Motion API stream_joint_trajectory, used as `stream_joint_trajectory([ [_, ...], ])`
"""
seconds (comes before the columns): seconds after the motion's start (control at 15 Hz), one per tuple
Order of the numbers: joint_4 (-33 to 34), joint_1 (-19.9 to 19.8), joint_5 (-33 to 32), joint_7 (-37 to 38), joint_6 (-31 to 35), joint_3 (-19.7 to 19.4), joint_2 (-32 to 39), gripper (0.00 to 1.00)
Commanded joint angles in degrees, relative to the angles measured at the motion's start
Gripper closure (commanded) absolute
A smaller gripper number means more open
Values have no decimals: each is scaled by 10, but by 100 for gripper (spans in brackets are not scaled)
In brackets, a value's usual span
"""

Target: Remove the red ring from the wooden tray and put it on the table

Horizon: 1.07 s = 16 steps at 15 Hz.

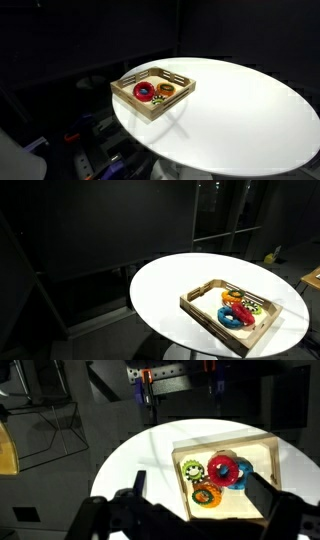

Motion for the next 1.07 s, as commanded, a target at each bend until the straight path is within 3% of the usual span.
stream_joint_trajectory([
  [0.0,9,5,8,24,49,-3,40,0],
  [0.53,-15,13,58,24,174,-24,134,0],
  [1.0,-16,17,42,25,169,-24,139,0],
])
